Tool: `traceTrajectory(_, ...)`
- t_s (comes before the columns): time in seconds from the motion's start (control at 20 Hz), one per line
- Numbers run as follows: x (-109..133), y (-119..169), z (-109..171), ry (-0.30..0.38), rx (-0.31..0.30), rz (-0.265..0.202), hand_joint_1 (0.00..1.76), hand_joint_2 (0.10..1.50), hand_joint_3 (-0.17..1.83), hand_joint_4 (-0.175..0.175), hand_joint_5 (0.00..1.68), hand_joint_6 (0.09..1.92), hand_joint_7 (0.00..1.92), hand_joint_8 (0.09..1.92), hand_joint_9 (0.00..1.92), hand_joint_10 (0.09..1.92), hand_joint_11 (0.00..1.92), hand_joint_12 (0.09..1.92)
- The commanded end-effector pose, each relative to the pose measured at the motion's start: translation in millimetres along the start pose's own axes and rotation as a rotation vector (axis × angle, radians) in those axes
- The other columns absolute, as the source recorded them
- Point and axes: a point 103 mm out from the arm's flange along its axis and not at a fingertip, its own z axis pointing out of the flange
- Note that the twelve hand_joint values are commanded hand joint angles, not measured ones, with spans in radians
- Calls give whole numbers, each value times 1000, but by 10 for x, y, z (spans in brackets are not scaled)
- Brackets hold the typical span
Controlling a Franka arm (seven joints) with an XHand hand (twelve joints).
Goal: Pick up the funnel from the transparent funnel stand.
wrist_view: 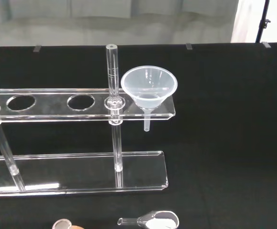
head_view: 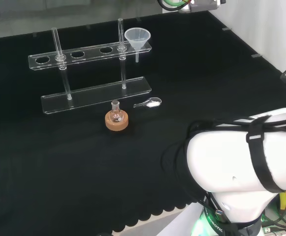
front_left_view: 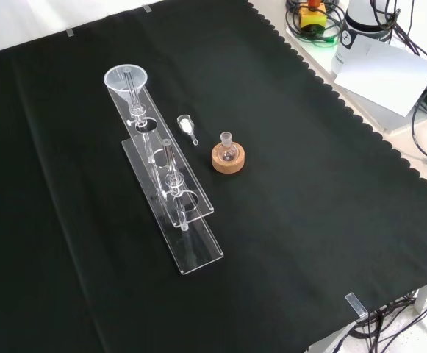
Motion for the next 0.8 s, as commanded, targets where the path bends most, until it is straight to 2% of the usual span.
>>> traceTrajectory(0.05, -141, 280, 133, 3, 8, 29, 0, 1225, 371, 3, 254, 87, 18, 530, 162, 641, 90, 1371)
traceTrajectory(0.2, -173, 434, 217, 7, 31, 42, 0, 1224, 367, 3, 257, 87, 17, 529, 162, 640, 87, 1372)
traceTrajectory(0.35, -194, 680, 323, 13, 49, 25, 0, 1220, 359, 2, 259, 87, 13, 527, 158, 639, 82, 1373)
traceTrajectory(0.5, -128, 972, 437, 16, 48, -3, 0, 1214, 351, 1, 260, 87, 12, 526, 156, 638, 75, 1375)
traceTrajectory(0.8, -36, 1606, 687, 34, 87, -60, 0, 1213, 341, 1, 262, 87, 10, 524, 153, 638, 58, 1382)
